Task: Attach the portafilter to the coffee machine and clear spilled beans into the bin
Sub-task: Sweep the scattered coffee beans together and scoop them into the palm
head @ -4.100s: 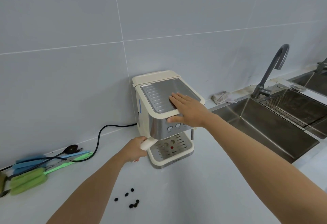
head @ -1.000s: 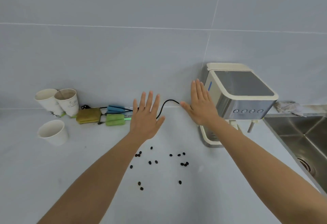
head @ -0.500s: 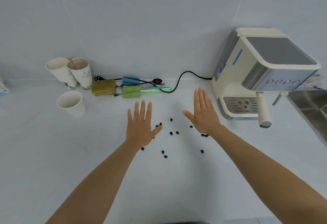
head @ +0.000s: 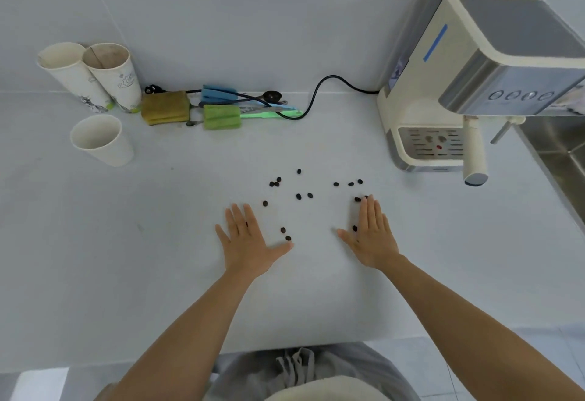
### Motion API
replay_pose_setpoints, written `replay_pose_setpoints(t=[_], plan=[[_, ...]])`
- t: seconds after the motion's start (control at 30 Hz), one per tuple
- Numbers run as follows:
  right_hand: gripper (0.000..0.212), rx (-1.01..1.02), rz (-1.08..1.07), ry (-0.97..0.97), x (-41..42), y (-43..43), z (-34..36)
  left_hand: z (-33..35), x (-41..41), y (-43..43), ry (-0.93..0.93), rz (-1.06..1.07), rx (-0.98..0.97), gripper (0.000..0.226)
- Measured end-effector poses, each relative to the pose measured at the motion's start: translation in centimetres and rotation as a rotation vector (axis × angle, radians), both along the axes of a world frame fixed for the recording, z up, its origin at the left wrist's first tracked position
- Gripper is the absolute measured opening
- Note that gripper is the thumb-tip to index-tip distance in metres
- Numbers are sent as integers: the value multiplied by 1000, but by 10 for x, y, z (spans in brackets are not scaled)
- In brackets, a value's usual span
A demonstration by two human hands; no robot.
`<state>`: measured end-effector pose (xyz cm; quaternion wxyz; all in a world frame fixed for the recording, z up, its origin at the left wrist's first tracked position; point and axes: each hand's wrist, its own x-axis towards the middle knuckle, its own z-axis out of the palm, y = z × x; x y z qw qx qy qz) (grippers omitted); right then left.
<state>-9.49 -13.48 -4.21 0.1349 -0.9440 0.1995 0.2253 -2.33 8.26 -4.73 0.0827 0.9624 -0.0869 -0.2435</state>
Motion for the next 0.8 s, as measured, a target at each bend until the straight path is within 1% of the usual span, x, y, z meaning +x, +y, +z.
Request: replay_pose_setpoints(t=[0.17, 0.37, 0.6, 0.8], plan=[[87, 13, -46, 7, 0, 0, -8, -5, 2, -8, 36, 51, 23, 130], [86, -11, -37, 0, 12, -7, -12, -8, 16, -16, 26, 57, 34, 127], [85, -25, -11, -8, 38, -24, -14, -11, 46, -22, 6, -56, 35, 122], [82, -27, 102, -11, 68, -31, -17, -12, 72, -34, -1, -201, 33, 117]])
